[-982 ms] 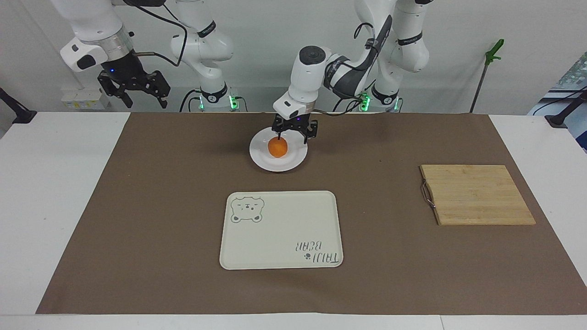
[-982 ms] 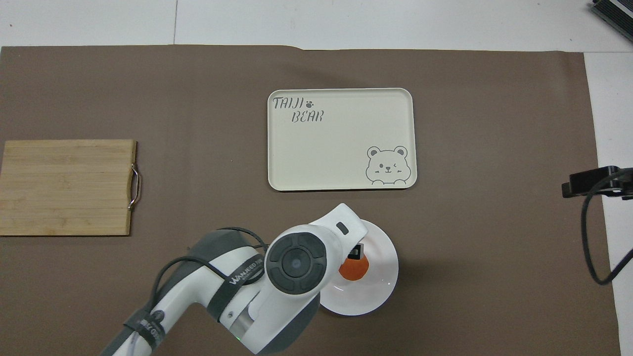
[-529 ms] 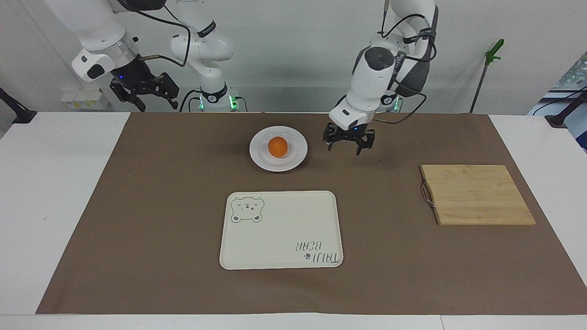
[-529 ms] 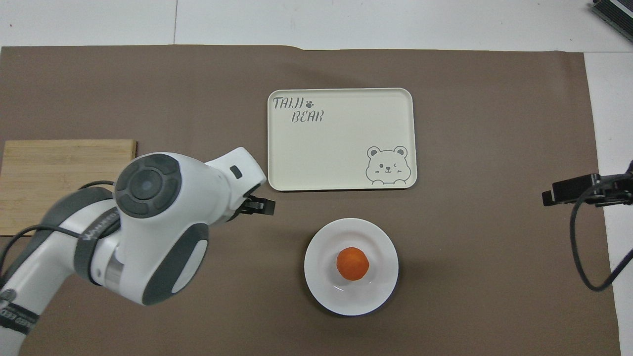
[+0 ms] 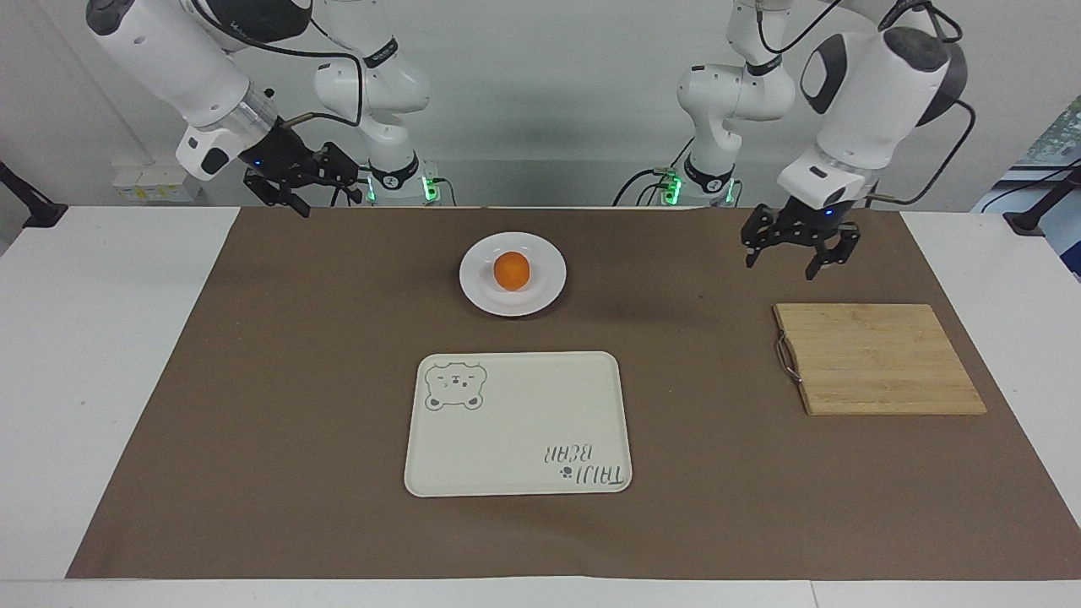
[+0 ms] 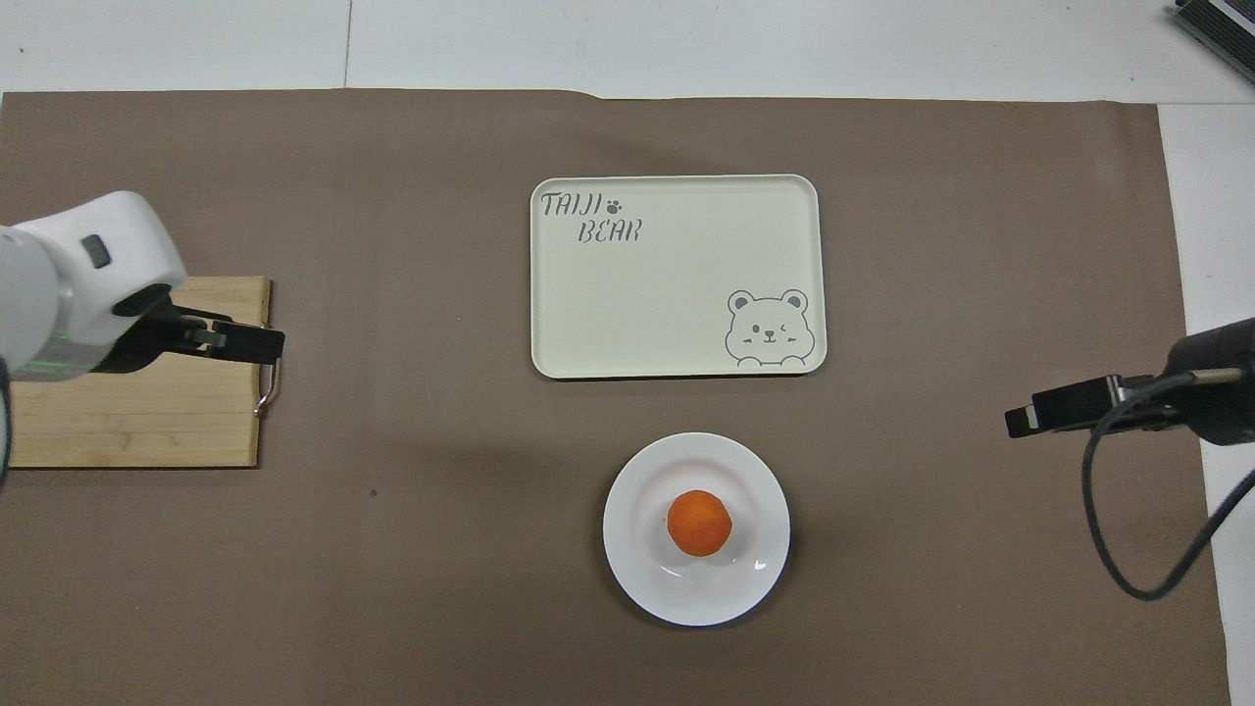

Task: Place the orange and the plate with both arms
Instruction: 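Retract the left gripper to the board while the right gripper advances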

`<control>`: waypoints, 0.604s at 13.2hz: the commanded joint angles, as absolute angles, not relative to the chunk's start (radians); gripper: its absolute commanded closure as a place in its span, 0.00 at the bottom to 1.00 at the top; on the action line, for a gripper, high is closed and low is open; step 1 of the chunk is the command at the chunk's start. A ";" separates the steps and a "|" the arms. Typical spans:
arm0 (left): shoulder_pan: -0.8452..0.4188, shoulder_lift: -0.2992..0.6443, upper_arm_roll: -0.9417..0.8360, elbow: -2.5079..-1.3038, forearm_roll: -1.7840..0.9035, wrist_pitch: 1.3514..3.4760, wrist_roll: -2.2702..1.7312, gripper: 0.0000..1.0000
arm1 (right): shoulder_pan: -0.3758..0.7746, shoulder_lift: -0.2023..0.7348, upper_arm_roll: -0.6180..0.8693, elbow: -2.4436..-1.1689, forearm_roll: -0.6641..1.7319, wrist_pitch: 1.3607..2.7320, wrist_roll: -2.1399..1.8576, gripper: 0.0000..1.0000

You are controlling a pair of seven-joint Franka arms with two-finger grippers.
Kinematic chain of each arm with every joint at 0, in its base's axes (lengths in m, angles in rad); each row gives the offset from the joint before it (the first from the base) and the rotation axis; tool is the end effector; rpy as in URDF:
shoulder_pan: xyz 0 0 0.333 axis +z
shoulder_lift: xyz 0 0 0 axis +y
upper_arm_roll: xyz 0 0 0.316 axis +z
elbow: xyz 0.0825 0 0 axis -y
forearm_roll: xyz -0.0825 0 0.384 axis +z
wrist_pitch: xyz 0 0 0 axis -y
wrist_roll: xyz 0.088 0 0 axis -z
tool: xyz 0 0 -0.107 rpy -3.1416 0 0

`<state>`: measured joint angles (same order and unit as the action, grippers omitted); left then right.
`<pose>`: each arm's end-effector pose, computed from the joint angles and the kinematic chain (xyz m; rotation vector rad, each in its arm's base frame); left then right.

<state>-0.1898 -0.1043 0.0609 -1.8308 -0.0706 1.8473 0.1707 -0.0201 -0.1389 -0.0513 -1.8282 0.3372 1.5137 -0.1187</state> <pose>0.5366 -0.0738 0.5823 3.0322 -0.4341 0.1872 0.4990 -0.0001 0.5796 -2.7749 -0.0526 0.1978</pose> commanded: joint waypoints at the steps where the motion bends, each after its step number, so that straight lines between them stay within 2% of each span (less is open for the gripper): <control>1: -0.140 -0.083 0.044 -1.679 -0.051 1.717 0.215 0.00 | -0.035 -0.199 -0.051 -1.954 0.420 1.587 -0.196 0.00; 5: -0.107 -0.005 0.049 -1.444 -0.029 1.531 0.221 0.00 | -0.041 -0.199 -0.051 -2.058 0.555 1.681 -0.291 0.00; 8: -0.109 0.009 0.049 -1.420 -0.028 1.513 0.221 0.00 | -0.043 -0.199 -0.051 -2.143 0.649 1.727 -0.394 0.00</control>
